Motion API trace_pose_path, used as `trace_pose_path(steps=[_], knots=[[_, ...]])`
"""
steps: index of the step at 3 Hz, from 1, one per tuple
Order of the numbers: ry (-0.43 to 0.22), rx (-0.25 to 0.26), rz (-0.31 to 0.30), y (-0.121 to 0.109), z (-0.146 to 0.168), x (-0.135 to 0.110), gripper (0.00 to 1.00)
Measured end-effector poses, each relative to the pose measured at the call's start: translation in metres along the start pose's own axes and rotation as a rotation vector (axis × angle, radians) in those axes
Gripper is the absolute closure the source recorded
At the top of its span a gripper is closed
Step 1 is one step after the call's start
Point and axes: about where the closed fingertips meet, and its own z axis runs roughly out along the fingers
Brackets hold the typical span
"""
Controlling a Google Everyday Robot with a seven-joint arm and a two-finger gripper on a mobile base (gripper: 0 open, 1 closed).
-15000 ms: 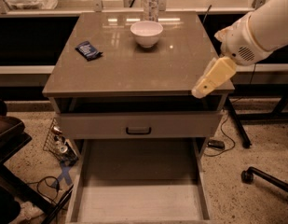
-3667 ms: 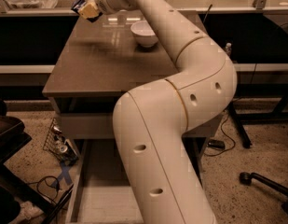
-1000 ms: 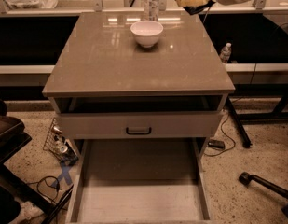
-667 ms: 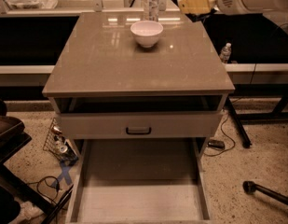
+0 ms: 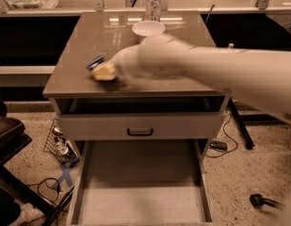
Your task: Place rxbar blueberry into middle drawer
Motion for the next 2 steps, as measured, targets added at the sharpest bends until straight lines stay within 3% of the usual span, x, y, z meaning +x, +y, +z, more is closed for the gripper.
trace_pose_path(steps=[1, 2], knots=[[-0.011, -0.07, -0.007, 0.044, 0.0583, 0.0112, 1.0], [-0.011, -0.07, -0.007, 0.0437, 0.0559, 0.0069, 1.0]])
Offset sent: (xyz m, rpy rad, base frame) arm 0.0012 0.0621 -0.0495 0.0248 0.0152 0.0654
